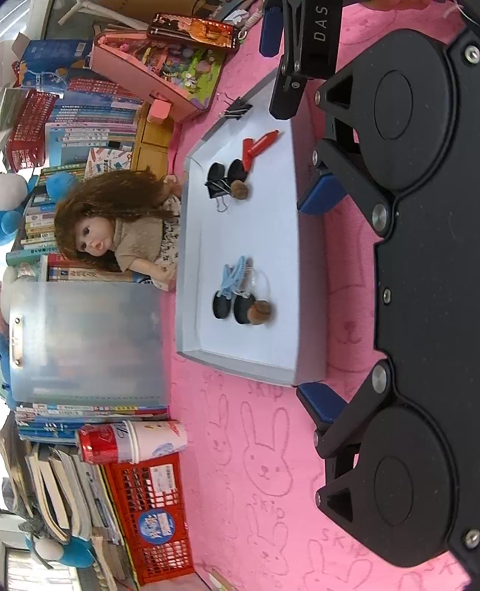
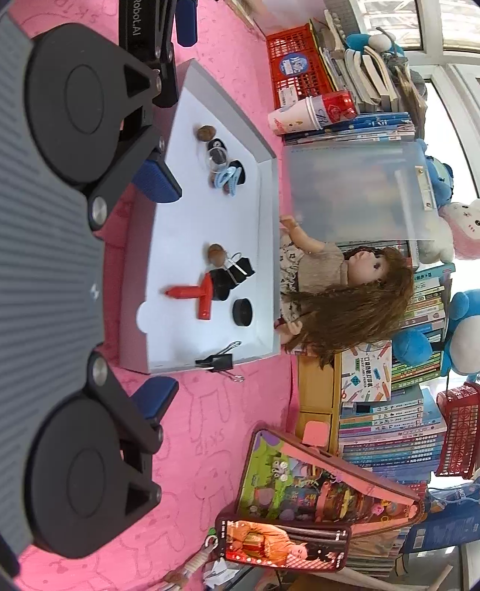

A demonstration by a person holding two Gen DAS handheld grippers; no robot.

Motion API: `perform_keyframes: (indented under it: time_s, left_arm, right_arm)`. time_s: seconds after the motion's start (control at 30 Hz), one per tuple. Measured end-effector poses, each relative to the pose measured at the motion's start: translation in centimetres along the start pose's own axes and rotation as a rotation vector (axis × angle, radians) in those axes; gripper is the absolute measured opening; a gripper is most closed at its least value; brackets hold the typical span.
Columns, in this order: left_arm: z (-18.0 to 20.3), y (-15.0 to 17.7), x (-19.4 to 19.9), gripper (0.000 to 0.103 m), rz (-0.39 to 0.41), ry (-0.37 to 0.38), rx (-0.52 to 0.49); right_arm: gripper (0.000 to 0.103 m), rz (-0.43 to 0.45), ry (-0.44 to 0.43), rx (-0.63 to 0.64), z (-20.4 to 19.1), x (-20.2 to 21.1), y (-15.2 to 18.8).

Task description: Organize rigid objects

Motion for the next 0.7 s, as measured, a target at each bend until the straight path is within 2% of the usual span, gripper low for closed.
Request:
perform_keyframes:
  time_s: [0.37,0.7]
  left_arm:
    - [0.1,2.4,-1.3,0.097,-0.041,-0.033,0.013]
    - [0.5,3.0,-2.4,0.099,-0.065,-0.05,0.003]
  right_arm:
    - [0.103,-0.048,0.026,0.015,0.2,-0.3,2.1]
    - [0.103,-0.098,0.05,0.014,0.2,-1.1,2.8]
Point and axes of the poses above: each gripper's, at about its wrist camera, not at the fingertips, and x roughly against the way its jaws point, z to its right, y to its underside, the point moved 4 cm from there along -x, roughly the way its jaws point, and after that the axes turned 4 degrees about -x, right-handed, at the moved point
